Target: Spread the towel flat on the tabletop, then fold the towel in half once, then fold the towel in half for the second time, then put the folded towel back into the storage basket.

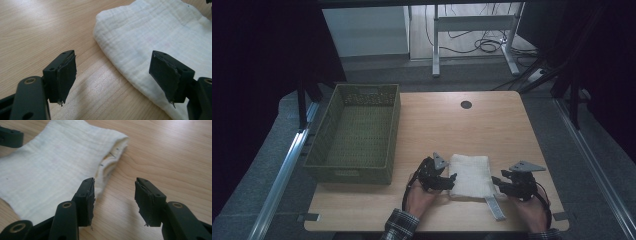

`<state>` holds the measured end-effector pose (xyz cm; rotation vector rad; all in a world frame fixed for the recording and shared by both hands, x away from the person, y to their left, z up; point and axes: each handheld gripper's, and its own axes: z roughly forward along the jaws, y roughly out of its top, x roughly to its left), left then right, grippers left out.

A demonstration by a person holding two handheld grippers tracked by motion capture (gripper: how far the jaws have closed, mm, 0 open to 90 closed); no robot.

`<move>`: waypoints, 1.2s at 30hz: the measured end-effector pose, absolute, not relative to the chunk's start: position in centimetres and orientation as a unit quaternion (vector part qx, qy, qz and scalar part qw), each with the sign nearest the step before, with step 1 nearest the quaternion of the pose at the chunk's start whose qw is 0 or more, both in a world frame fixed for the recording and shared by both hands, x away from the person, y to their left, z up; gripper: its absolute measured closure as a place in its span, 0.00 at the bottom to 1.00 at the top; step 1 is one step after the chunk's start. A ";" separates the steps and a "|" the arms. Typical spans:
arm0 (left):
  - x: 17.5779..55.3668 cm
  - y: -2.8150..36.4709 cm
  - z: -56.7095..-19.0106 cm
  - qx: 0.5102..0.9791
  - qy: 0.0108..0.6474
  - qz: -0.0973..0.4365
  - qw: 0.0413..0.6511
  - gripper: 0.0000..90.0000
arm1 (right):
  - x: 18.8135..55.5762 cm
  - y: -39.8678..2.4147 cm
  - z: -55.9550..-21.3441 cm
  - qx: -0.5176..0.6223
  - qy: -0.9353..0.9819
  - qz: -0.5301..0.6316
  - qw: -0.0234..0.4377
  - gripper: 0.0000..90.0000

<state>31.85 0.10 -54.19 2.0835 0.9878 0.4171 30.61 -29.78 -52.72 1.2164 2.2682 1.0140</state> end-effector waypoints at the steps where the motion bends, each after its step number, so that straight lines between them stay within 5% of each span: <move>1: 31.8 0.2 -54.2 0.820 0.387 0.163 0.389 0.24 | 30.6 -30.1 -52.7 0.436 0.803 0.361 0.186 0.55; 15: 31.6 1.1 -54.2 0.809 0.400 0.148 0.404 0.22 | 30.6 -33.1 -53.9 0.459 0.795 0.335 0.211 0.42; 24: 33.0 -0.5 -55.3 0.813 0.404 0.099 0.408 0.30 | 30.7 -33.6 -54.6 0.450 0.799 0.336 0.217 0.32; 36: 34.0 -1.4 -55.1 0.811 0.406 0.117 0.404 0.31 | 30.5 -33.6 -54.7 0.451 0.797 0.341 0.214 0.32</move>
